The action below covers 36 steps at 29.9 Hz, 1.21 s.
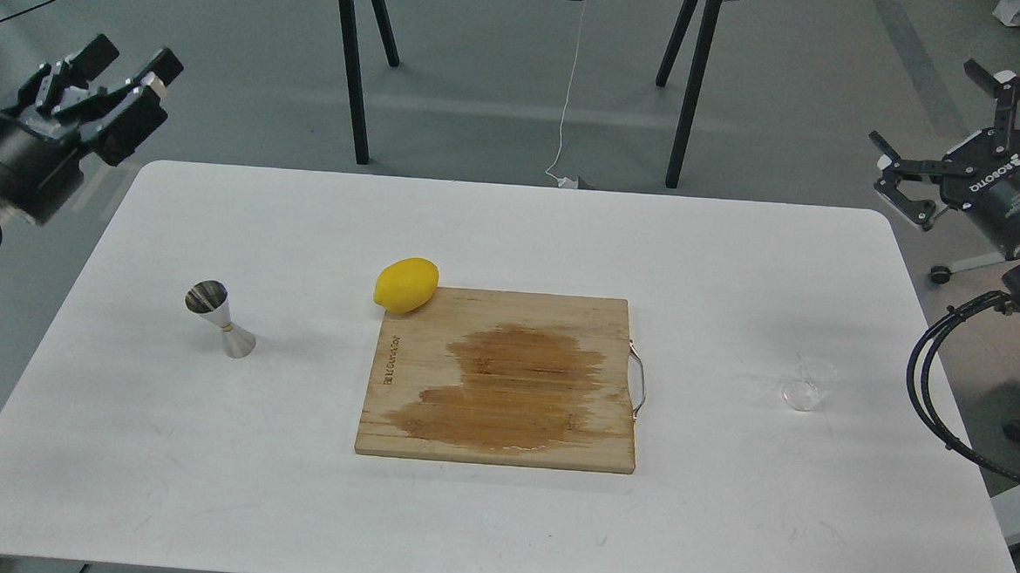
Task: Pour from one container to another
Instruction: 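Lower the left gripper toward the metal jigger near the table edge, then close the left gripper around the metal jigger and grip it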
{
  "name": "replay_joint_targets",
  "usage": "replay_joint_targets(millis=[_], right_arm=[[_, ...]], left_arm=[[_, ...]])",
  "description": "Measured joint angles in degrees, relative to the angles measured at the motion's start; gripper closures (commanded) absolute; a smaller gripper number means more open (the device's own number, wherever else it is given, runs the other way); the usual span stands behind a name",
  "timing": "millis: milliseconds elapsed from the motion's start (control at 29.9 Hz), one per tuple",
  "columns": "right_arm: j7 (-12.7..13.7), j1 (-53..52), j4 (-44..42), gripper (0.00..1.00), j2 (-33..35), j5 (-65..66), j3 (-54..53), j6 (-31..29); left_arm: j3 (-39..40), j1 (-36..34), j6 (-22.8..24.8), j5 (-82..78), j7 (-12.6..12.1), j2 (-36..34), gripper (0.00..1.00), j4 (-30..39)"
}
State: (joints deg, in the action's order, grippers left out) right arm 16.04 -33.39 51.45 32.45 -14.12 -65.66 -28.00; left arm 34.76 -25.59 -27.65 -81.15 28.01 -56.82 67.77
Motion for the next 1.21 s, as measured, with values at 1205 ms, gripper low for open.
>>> replay_joint_targets(millis=[1205], right_arm=[[0.0, -0.8, -0.3, 0.01, 0.0, 0.1, 0.0, 0.0]], left_arm=[[-1.2, 18.7, -0.4, -2.6, 0.0, 21.4, 0.00, -23.1]])
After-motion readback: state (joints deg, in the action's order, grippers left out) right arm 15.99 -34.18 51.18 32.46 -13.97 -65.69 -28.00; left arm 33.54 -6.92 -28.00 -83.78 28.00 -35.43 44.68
